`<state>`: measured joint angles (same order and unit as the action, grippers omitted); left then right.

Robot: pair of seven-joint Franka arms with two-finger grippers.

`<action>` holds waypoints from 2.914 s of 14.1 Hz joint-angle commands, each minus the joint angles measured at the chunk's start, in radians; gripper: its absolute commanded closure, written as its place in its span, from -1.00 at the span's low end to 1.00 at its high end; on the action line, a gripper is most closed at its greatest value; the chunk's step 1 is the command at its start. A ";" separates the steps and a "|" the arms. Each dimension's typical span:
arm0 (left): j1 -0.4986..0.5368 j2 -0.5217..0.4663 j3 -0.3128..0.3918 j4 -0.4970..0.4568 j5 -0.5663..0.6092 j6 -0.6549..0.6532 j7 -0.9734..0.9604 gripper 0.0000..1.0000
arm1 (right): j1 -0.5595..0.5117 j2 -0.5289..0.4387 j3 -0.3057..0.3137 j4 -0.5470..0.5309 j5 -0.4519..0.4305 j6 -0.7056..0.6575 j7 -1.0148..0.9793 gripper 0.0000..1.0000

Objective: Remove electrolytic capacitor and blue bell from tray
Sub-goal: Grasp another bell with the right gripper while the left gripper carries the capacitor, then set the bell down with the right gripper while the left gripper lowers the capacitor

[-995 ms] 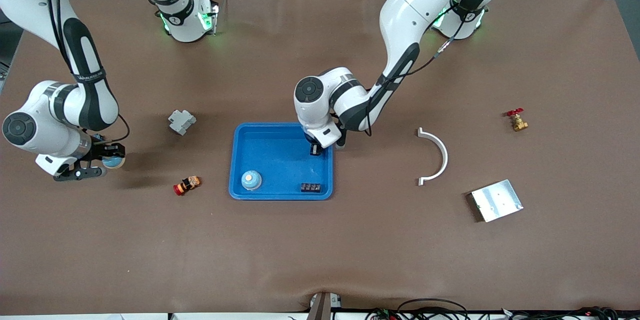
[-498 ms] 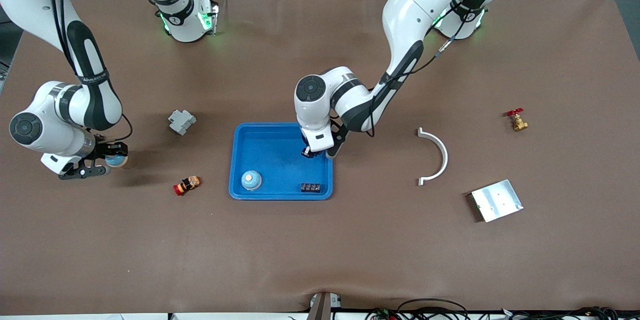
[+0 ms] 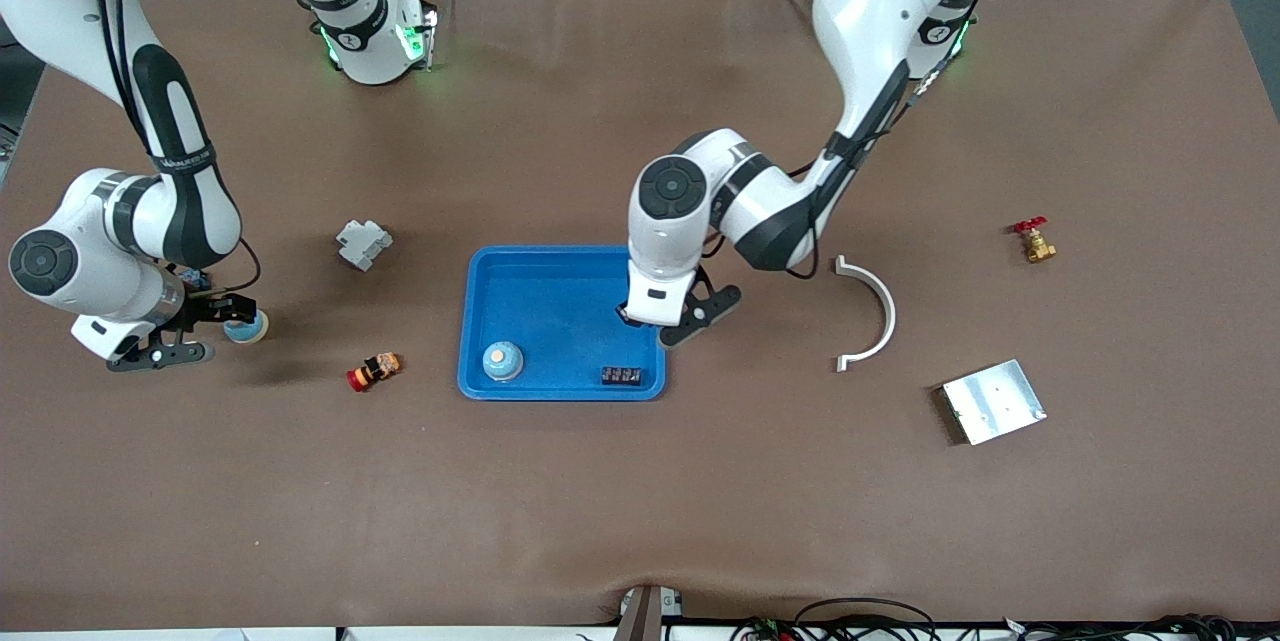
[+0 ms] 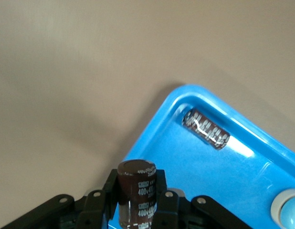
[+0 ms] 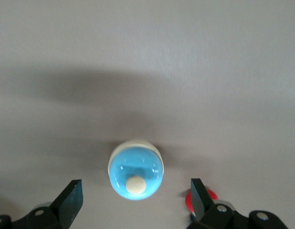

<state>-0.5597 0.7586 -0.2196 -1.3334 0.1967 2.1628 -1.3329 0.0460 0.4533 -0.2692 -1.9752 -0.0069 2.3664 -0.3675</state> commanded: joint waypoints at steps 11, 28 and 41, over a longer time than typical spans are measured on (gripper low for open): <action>0.231 -0.223 -0.070 -0.393 0.003 0.096 0.829 1.00 | 0.359 0.037 0.013 0.268 0.228 -0.177 0.687 -1.00; 0.454 -0.298 -0.083 -0.764 0.013 0.448 1.135 1.00 | 0.489 0.312 0.142 0.464 0.197 -0.164 1.082 -1.00; 0.506 -0.321 -0.076 -0.783 0.015 0.439 0.972 1.00 | 0.479 0.337 0.143 0.463 0.205 -0.102 1.072 -0.44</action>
<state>-0.0519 0.4793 -0.2942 -2.0743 0.1966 2.5963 -0.3248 0.5294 0.7739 -0.1292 -1.5352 0.1995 2.2641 0.6994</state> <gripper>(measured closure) 0.656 0.062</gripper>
